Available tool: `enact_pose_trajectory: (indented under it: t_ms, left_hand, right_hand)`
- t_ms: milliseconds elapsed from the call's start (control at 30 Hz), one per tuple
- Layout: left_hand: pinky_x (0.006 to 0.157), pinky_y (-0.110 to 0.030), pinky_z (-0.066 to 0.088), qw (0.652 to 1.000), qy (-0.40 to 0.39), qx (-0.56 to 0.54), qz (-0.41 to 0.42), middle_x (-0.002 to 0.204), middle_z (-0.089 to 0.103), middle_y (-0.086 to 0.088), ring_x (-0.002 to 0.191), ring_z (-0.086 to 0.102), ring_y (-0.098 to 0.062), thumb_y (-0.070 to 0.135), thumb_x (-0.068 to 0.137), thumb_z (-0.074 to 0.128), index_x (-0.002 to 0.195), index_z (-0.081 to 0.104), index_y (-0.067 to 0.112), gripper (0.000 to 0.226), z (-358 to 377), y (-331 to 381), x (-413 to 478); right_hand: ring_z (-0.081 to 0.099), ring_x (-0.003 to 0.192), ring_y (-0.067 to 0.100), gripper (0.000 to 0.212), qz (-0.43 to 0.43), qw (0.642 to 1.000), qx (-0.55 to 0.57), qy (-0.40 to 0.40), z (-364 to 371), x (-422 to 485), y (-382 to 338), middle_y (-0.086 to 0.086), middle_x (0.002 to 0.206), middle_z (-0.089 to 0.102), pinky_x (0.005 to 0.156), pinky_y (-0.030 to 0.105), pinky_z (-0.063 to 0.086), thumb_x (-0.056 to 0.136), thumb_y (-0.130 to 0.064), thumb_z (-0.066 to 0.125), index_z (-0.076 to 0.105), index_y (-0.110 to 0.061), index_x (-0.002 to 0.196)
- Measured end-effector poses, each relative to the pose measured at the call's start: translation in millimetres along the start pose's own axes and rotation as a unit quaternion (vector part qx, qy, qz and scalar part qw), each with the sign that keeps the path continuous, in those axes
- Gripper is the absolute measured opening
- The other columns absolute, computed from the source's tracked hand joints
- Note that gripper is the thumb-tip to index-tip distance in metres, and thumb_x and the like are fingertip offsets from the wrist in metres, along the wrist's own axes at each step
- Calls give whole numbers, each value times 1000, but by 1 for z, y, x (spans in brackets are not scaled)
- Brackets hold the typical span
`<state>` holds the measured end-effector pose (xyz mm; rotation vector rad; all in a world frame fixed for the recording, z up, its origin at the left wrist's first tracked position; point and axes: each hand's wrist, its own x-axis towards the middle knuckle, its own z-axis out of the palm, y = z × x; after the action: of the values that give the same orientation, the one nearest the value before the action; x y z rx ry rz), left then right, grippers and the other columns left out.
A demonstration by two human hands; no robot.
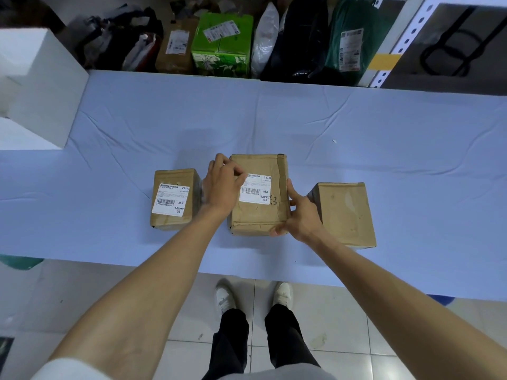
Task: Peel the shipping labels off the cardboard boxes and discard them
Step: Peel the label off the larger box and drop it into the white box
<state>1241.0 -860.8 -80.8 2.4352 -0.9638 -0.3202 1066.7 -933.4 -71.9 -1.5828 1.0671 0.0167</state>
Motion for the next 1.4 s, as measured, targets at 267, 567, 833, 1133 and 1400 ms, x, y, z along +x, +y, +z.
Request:
enact_pose_trajectory:
  t_ms: [267,567,833,1133,1400]
  left_hand:
    - [70,-36,41,992,-24,118,29,114,48,-5,108,45,-24,17,96,50,94,65,8,18,3,4,12]
    - [77,-37,43,993,-44,110,23,116,46,-8,109,43,-25,15,97,45,96,62,5,19,4,4,14]
    - [96,-30,48,959,-23,-269,-85,120,46,-3,108,55,-15,7,79,72,98,60,28,31,-7,-18,-4]
    - [102,-38,48,937,-60,-326,-111,134,50,-5,122,53,-18,6,75,77,128,53,35,65,12,-29,-42]
    - [101,-27,45,957,-58,-270,-93,121,49,-4,106,55,-15,7,78,74,109,65,31,40,6,-18,-20]
  right_hand:
    - [56,94,17,124,-12,1000,-21,-14,-1,2,4,-25,95,48,64,20,57,59,10,82,10,-28,152]
    - [55,94,15,126,-8,1000,-23,-15,-2,2,3,-26,96,48,65,16,54,58,8,83,8,-25,153]
    - [53,88,14,111,-8,1000,19,-4,-1,-2,0,-9,109,50,45,6,45,67,11,77,14,-26,152]
    - [57,88,17,121,-31,998,-48,-2,0,0,1,-21,92,52,71,32,58,56,9,83,17,-28,151]
    - [56,92,16,122,-28,999,-45,-5,1,-1,1,-25,92,48,75,28,55,57,9,83,14,-27,151]
